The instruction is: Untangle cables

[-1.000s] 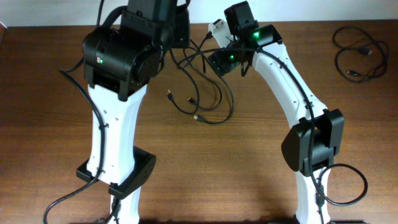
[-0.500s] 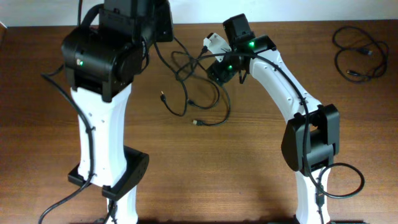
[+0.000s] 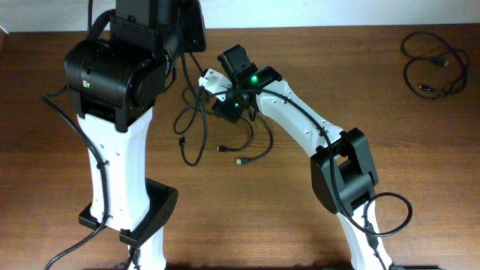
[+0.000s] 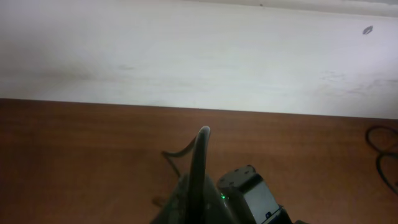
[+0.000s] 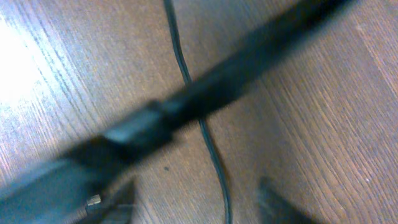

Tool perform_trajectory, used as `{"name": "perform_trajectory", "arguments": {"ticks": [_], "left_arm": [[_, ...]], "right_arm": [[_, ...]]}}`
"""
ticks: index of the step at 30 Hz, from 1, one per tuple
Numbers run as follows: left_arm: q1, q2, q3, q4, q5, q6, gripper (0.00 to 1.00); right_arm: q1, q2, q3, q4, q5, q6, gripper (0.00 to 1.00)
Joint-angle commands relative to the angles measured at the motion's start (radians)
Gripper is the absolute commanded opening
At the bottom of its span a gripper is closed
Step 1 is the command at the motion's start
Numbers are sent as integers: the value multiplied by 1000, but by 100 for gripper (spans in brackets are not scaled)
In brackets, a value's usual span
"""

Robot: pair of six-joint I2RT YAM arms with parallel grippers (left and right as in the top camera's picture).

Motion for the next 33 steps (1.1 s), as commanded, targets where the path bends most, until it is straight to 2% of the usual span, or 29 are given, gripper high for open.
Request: {"name": "perform_trajectory", "arguments": {"ticks": [1, 6, 11, 13, 17, 20, 23, 25, 26, 33], "left_arm": [[2, -25, 10, 1, -10, 12, 0], [2, -25, 10, 1, -10, 11, 0], [2, -25, 10, 1, -10, 12, 0], [2, -25, 10, 1, -10, 12, 0], [2, -25, 10, 1, -10, 12, 0], [2, -25, 10, -6, -11, 12, 0], [2, -25, 10, -26, -11, 12, 0], [2, -25, 10, -37, -11, 12, 0], [2, -25, 10, -41, -11, 12, 0], [2, -25, 10, -53, -11, 24, 0]], "right_arm": [[-5, 31, -3, -11, 24, -3, 4], [-15, 15, 0, -21, 58, 13, 4], [-137, -172, 54, -135, 114, 34, 4], [-221, -305, 104, -179, 142, 113, 4], [-364, -558, 187, -224, 179, 395, 4], [-436, -661, 190, -219, 229, 460, 4], [-537, -666, 189, -223, 362, 501, 4], [-658, -647, 189, -230, 363, 561, 4], [-767, -629, 189, -227, 334, 587, 4], [-1015, -606, 188, -147, 354, 667, 4]]}}
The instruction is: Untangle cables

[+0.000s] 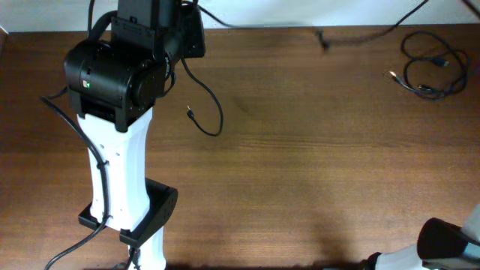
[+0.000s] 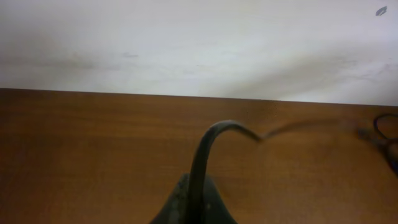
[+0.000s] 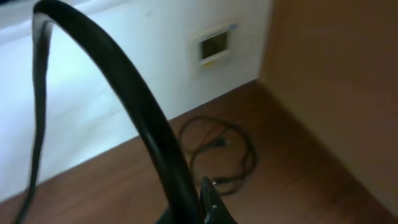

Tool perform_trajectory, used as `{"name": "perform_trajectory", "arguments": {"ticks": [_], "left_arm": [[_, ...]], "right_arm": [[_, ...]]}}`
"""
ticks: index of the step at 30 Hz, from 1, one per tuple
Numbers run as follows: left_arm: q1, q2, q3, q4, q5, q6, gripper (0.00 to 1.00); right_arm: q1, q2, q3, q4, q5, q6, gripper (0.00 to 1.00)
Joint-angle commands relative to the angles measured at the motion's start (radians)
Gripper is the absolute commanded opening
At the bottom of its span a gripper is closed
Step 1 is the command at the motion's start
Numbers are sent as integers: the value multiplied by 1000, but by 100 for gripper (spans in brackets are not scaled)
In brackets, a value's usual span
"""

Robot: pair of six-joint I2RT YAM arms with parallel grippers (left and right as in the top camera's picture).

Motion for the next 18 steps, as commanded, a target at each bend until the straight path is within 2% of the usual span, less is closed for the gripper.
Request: {"name": "perform_trajectory", "arguments": {"ticks": [1, 8, 10, 12, 14, 18], "left_arm": [[2, -25, 10, -10, -11, 22, 0], [2, -25, 10, -50, -68, 26, 0], [11, -25, 10, -50, -141, 24, 0], [40, -25, 10, -50, -145, 11, 0], [85, -27, 10, -48, -236, -36, 0], [207, -27, 10, -47, -211, -65, 0]], "right_arm": [[-68, -4, 4, 47, 55, 94, 4], [-257, 89, 4, 81, 59, 155, 4], [-291, 114, 4, 70, 33, 154, 4], [-285, 120, 4, 69, -16, 151, 4], [-261, 120, 4, 72, -41, 151, 4], [-204, 120, 4, 72, -41, 98, 4]]}}
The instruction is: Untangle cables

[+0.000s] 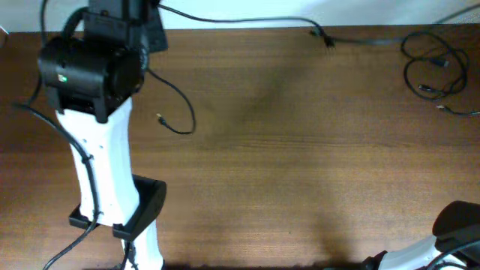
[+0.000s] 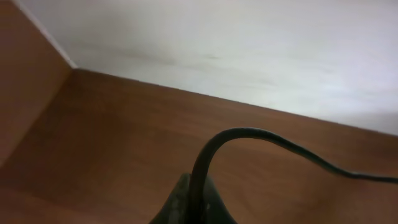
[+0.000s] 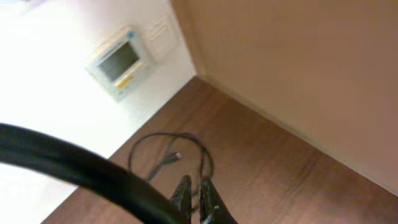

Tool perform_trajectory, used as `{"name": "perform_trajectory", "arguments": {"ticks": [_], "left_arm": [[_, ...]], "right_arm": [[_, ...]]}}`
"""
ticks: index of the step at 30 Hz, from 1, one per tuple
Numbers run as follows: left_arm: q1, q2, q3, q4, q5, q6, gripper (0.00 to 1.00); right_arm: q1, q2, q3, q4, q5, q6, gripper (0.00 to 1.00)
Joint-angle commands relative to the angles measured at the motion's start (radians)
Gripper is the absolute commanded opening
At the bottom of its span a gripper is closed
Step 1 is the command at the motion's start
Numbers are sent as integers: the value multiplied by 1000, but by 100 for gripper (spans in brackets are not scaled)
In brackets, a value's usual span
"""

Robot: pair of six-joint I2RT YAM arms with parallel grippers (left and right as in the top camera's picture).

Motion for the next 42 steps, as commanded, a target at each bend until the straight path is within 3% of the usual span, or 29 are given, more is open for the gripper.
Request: {"name": "perform_trajectory", "arguments": {"ticks": [1, 4, 6, 8, 10, 11, 14, 16, 19, 28, 33, 42], "left_arm": [[95, -27, 10, 7, -53, -47, 0], [217, -40, 10, 37, 57, -47, 0], [266, -40, 10, 67, 22, -43, 0], [318, -43, 10, 37, 116, -40, 0], [312, -42, 10, 17, 324, -39, 0], [298, -39, 10, 24, 344, -39, 0], [308, -29, 10, 72, 54, -24, 0], [412, -40, 10, 22, 99, -40, 0], [496, -40, 6, -1, 299, -12, 0], [273, -40, 6, -1, 402, -8, 0], [116, -39, 6, 5, 414, -8, 0], [80, -38, 5, -1, 409, -5, 0]], "right_arm": [[36, -4, 4, 3, -6, -36, 4], [42, -4, 4, 4, -7, -36, 4], [42, -4, 4, 4, -8, -61, 4], [42, -4, 4, -1, -8, -69, 4], [53, -4, 4, 0, -42, -69, 4], [63, -4, 4, 4, -51, -69, 4], [77, 0, 4, 5, 74, 3, 4], [-3, 0, 4, -4, -56, 20, 4], [-70, 1, 4, -4, -218, 70, 4], [-30, 12, 4, 0, -150, 81, 4], [-19, 15, 2, -66, -69, 179, 4], [-155, 70, -31, -110, 54, 179, 4]]}}
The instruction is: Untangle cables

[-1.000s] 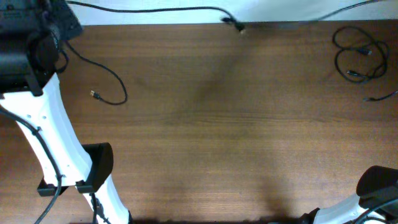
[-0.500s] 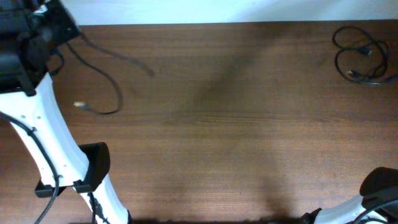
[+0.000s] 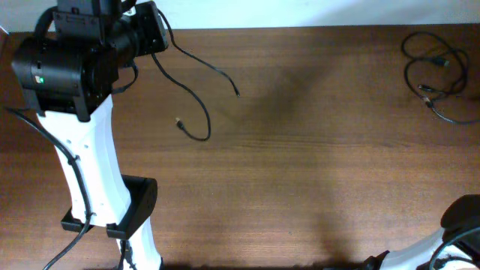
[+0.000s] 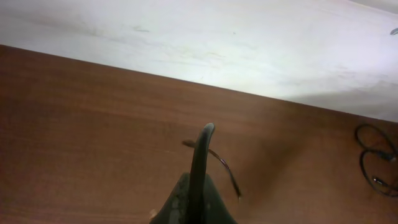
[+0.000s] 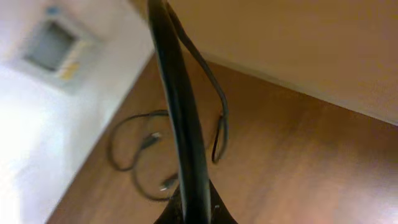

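My left gripper (image 3: 147,31) is at the table's back left, shut on a black cable (image 3: 196,82). Both thin ends of that cable hang free over the wood, one plug (image 3: 238,94) further right than the other (image 3: 178,121). In the left wrist view the cable (image 4: 204,155) rises out of the shut left gripper (image 4: 198,208). My right gripper (image 5: 194,210) is shut on a second thick black cable (image 5: 177,106). Overhead that gripper is out of view; a loose cable (image 3: 448,114) runs off the right edge.
A coil of other black cables (image 3: 435,64) lies at the back right corner, also seen below the right gripper (image 5: 146,158). A white wall (image 4: 205,43) runs along the table's back edge. The left arm's base (image 3: 112,214) stands at front left.
A cable stretched from the left gripper along the back edge toward the right. Now the left cable's ends hang free by the left arm, and another cable lies at the far right.
Both grippers were together at a tangle of black cables left of centre. Then the right arm was far off to the right, with a cable drawn taut along the back edge. The left arm then stood further left. Now the two cables are apart, one in each gripper.
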Tool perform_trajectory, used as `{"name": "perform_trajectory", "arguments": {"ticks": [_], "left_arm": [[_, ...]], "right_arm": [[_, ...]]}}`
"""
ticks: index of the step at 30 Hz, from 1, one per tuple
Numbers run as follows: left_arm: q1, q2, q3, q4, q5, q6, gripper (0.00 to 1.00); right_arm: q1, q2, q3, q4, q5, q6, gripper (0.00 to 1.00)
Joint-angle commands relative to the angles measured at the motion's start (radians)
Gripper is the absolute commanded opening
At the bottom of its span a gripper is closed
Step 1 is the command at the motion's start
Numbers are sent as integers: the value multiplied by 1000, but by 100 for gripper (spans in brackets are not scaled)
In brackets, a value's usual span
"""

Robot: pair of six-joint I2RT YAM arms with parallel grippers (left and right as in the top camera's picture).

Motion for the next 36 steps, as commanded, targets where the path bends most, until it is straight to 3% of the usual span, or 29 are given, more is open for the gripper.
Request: {"name": "perform_trajectory", "arguments": {"ticks": [1, 10, 20, 25, 28, 36], "left_arm": [[-2, -26, 4, 0, -8, 20, 0], [-4, -17, -68, 0, -8, 20, 0], [-43, -17, -68, 2, -8, 31, 0], [-43, -17, -68, 2, -9, 32, 0], [-43, -17, -68, 0, -9, 32, 0], [-43, -16, -68, 0, -8, 32, 0]], "right_arm": [[-73, 0, -6, -19, 56, 10, 4], [-183, 106, -6, -26, 45, 49, 4], [45, 364, -7, 105, 69, -306, 4], [74, 462, -33, 79, 106, -308, 4], [41, 464, -89, 87, 262, -206, 4], [-82, 464, -94, 92, 168, -194, 4]]}}
